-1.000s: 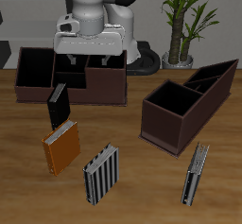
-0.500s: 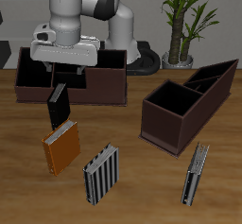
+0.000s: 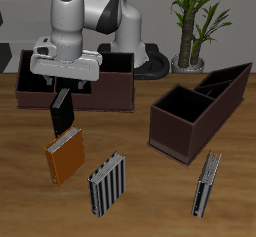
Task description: Place the black book into the left desk caddy's right compartment
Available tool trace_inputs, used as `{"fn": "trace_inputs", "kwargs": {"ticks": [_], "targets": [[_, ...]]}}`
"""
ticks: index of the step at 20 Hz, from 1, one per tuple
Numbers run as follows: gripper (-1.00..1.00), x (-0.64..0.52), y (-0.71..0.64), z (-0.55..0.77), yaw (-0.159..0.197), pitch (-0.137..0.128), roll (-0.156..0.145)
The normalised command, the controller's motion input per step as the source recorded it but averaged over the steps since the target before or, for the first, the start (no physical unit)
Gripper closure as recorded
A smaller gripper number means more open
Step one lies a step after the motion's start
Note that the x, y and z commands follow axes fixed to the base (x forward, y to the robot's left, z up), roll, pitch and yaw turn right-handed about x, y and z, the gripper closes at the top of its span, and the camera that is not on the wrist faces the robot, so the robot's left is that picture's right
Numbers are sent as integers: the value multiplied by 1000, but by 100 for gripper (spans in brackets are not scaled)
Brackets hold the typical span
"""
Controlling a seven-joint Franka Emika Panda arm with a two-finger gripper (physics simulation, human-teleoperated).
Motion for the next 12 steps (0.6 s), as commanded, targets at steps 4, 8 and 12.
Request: {"fn": "trace_inputs", "kwargs": {"ticks": [4,8,12], "targets": [[-100,-17,-118,-191,-39,6,-26],[-100,0,-141,-215,-25,17,-18],[-100,-12,-108,-158,-24,9,-14]]}}
